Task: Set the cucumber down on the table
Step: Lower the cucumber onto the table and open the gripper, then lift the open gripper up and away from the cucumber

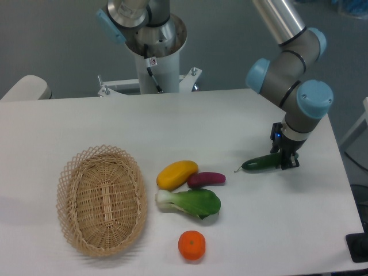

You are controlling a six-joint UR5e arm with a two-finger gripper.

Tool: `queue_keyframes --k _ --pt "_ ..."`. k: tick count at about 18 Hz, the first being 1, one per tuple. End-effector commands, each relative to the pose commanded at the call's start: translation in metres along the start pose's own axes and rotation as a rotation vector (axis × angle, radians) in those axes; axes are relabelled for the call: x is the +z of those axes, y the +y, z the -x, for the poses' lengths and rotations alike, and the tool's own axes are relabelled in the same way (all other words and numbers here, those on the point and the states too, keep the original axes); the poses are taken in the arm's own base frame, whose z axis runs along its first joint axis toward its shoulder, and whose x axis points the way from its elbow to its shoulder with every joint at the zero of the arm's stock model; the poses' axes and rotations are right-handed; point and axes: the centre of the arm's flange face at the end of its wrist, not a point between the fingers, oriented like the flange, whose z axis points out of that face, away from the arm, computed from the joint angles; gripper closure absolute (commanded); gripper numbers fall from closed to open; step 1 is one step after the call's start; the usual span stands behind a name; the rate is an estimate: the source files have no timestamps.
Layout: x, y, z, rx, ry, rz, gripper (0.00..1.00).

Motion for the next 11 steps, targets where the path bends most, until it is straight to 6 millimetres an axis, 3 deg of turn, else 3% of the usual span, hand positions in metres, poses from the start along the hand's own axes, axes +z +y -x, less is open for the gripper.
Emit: queue_keyframes --k 6,11 --pt "-0.042 -0.053 0.032 -0.163 -0.072 0.029 0.0" --pt "-0.086 -0.127 0.059 -0.33 -0.155 0.011 0.0"
